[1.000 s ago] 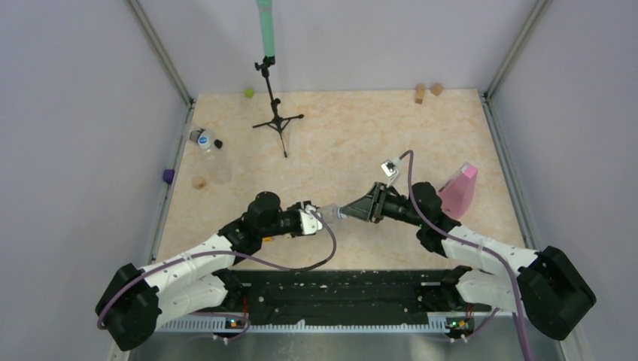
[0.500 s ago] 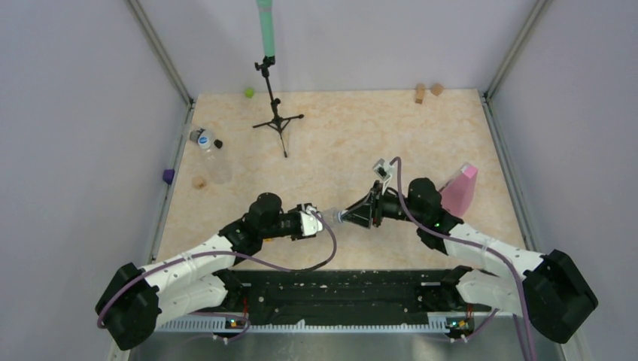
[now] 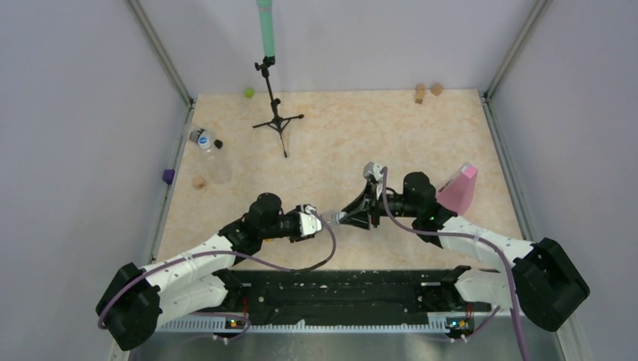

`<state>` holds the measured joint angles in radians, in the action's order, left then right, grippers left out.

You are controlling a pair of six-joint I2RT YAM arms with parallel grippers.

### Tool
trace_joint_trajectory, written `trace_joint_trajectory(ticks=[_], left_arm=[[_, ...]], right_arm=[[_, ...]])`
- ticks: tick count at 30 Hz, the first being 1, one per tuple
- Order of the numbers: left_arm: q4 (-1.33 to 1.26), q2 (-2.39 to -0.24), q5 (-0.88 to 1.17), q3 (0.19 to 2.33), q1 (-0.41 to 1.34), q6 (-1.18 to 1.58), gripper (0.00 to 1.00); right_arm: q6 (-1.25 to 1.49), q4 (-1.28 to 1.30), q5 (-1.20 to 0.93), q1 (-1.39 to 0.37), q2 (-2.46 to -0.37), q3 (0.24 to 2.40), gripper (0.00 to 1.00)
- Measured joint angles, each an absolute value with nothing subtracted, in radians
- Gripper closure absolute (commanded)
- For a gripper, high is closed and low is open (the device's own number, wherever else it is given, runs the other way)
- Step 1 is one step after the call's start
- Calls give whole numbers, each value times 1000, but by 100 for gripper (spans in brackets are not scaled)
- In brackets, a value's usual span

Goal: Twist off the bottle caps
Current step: Unscrew the bottle cap from the plastic bottle.

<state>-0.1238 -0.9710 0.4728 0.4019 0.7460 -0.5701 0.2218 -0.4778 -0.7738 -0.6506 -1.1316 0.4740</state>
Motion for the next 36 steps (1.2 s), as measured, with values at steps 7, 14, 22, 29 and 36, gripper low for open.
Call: trace_joint_trajectory(ticks=[7,14,22,29,36], left_arm=[[-128,-969,486,404,746,-571,99],[-131,-964,454,406,747,-590,99],[-126,-964,435,406,747,-607,99],[-127,-964,433,406,747,-616,99],[-127,-964,434,406,747,-628,99]], right_arm=[[212,-442,-811,-647,-1200,523,39],[333,-424,-715,-648,-1202,532,33],[513,-425,-664,-648,-1121,531,33],[717,-402,-542,-648,-1050,505,33],[869,-400,-505,-648,-1048,458,34]])
